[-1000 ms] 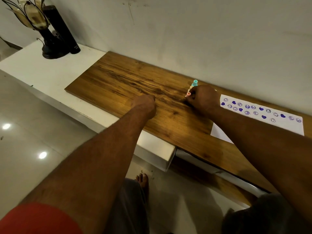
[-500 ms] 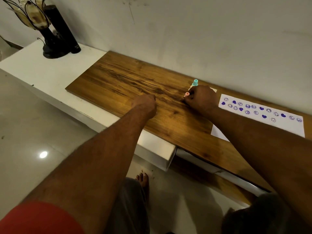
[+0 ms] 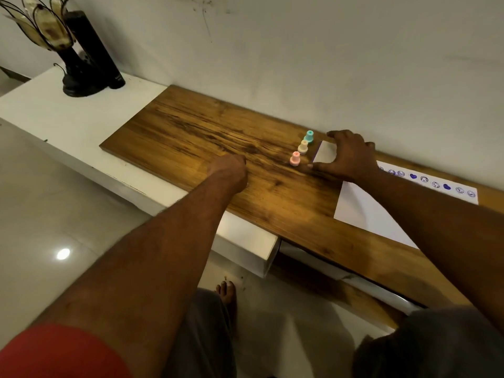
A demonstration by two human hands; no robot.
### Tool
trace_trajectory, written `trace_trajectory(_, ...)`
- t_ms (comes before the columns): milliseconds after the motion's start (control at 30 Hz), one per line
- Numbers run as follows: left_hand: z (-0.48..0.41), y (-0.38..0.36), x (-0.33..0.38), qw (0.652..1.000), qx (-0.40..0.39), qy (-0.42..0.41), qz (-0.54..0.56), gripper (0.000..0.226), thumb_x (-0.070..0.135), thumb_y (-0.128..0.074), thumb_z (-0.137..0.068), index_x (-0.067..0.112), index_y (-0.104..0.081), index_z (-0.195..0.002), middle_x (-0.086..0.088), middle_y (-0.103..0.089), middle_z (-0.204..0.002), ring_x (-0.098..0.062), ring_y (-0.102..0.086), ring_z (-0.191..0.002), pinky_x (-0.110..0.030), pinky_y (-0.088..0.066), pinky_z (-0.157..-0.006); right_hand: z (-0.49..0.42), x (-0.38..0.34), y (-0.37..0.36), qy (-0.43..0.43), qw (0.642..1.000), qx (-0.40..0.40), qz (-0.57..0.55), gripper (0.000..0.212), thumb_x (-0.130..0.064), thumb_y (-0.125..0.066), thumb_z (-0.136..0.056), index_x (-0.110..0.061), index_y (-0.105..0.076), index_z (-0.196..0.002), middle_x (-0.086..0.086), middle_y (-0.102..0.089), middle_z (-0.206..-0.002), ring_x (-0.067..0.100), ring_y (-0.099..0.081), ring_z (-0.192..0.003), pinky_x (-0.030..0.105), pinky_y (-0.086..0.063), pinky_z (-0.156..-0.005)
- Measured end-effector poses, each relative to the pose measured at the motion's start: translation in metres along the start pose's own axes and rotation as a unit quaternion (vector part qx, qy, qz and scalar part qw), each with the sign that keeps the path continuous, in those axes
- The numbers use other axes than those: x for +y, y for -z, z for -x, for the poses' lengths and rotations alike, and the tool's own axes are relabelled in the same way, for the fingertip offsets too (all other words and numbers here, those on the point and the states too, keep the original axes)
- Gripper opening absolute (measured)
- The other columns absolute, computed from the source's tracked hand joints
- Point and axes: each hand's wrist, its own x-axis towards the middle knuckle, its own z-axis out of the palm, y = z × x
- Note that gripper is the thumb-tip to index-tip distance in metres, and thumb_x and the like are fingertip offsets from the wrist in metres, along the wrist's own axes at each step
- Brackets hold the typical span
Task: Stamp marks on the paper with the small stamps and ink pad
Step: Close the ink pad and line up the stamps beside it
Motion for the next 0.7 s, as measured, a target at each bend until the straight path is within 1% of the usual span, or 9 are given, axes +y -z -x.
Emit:
trace_trajectory(67,-0.0005,0.0013,-0.0002,1.0,-0.001,0.001,0.0,0.05,0.03,-0.075,-0.095,0.017,-0.057,-0.14,-0.01,-0.061,-0.139,-0.03,-0.059,-0.126,-0.043,-0.051,-0.101,-0.0002,0.0029,-0.0013,-0.003,0.999,-0.036,0.003,0.117,-0.09,-0.067,-0.062,-0.025,-0.035,-0.155,0.006,-0.045,-0.156,0.034,-0.043,-0.141,0.06,-0.033,-0.112)
trace_trajectory(133,0.0003,0.0024,0.0,1.0,-0.005,0.005,0.005,0.052,0.031,-0.077,-0.093,0.018,-0.057,-0.14,-0.01,-0.061,-0.138,-0.03,-0.059,-0.125,-0.043,-0.051,-0.1,-0.0013,0.0022,-0.0023,-0.004,0.999,-0.051,0.003,0.117,-0.09,-0.066,-0.062,-0.026,-0.035,-0.155,0.006,-0.049,-0.154,0.034,-0.045,-0.139,0.06,-0.034,-0.111)
trace_trajectory(333,0.0003,0.0009,-0.0011,1.0,-0.004,0.012,0.013,0.052,0.033,-0.078,-0.092,0.021,-0.057,-0.138,-0.009,-0.063,-0.134,-0.029,-0.06,-0.122,-0.041,-0.051,-0.095,-0.002,-0.0035,-0.0049,-0.007,0.999,-0.04,-0.007,0.113,-0.086,-0.073,-0.061,-0.027,-0.04,-0.152,0.005,-0.053,-0.149,0.033,-0.048,-0.135,0.057,-0.035,-0.11)
trace_trajectory(600,-0.0024,-0.0032,-0.0022,1.0,0.007,0.007,0.006,0.052,0.036,-0.079,-0.091,0.021,-0.059,-0.136,-0.008,-0.064,-0.132,-0.029,-0.061,-0.119,-0.041,-0.05,-0.092,-0.0007,-0.0065,-0.0039,-0.001,0.999,-0.043,0.006,0.113,-0.085,-0.073,-0.061,-0.027,-0.04,-0.152,0.004,-0.052,-0.151,0.033,-0.047,-0.137,0.056,-0.035,-0.11)
trace_trajectory(700,-0.003,-0.0035,-0.0027,1.0,0.004,0.01,0.007,0.053,0.036,-0.079,-0.091,0.021,-0.058,-0.138,-0.009,-0.064,-0.132,-0.029,-0.061,-0.12,-0.041,-0.051,-0.093,-0.0005,-0.0069,-0.0049,-0.002,0.999,-0.042,0.004,0.113,-0.086,-0.072,-0.061,-0.027,-0.04,-0.152,0.005,-0.053,-0.15,0.033,-0.048,-0.136,0.056,-0.035,-0.109)
